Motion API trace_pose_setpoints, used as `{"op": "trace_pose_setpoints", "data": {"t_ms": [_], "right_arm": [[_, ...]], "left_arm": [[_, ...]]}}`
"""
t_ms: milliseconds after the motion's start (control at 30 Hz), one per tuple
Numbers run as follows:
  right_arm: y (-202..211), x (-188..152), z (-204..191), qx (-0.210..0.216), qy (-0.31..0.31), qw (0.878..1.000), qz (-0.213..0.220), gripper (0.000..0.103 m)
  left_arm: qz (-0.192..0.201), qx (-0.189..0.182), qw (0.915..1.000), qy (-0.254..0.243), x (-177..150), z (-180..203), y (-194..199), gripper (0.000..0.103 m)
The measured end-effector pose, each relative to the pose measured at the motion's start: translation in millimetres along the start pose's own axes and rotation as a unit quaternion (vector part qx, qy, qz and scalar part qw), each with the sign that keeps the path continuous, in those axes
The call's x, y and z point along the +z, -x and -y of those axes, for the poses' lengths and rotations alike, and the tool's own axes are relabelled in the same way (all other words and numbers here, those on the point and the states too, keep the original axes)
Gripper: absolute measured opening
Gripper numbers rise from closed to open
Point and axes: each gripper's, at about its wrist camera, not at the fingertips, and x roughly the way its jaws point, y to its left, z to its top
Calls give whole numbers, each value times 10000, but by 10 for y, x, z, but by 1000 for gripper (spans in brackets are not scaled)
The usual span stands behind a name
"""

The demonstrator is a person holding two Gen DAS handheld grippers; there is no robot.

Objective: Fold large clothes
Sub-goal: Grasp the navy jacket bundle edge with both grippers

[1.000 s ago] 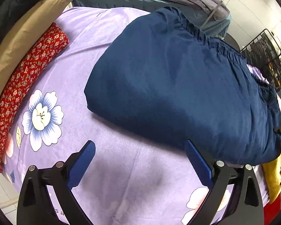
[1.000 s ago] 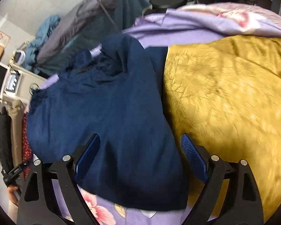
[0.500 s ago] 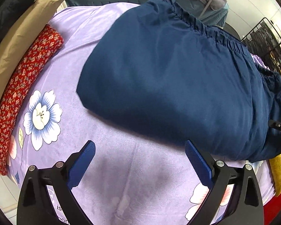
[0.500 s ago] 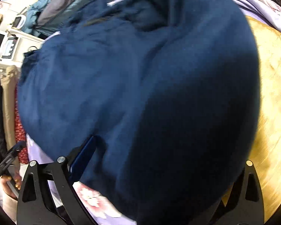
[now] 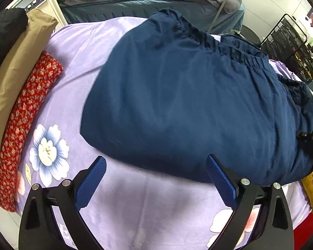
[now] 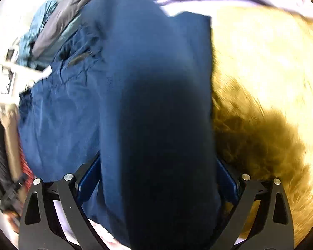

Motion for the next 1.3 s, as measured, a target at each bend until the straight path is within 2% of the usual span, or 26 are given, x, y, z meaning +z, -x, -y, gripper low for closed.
{"op": "trace_pose_setpoints", "data": {"t_ms": [133, 400, 567, 700, 867, 1033, 1133, 1300], "right_arm": [[-59, -82, -146, -126, 41, 9998, 178, 90], [-28, -125, -114, -231, 152, 9992, 300, 90], [52, -182, -27, -245, 124, 9989, 368, 90], [75, -205, 4, -263, 84, 9990, 342, 90], [91, -206, 20, -265, 53, 9992, 304, 90], [76, -179, 21, -256, -4, 9994, 238, 90], [61, -156, 14, -251, -27, 9995, 194, 90], [33, -139, 13, -235, -53, 9995, 180, 90]], "left_arm": [[121, 165, 9998, -28, 140, -194, 19, 94], [-43, 20, 9999, 145, 696, -642, -260, 94], [-398, -503, 9978, 172, 1044, -710, -617, 96], [-681, -1000, 9924, 218, 1175, -698, -922, 97], [-916, -1683, 9799, 552, 1233, -800, -1220, 98], [-1024, -2239, 9678, 527, 1225, -916, -1426, 98], [-1052, -2303, 9666, 405, 1274, -910, -1474, 98], [-1041, -2165, 9703, 300, 1401, -759, -1486, 98]]}}
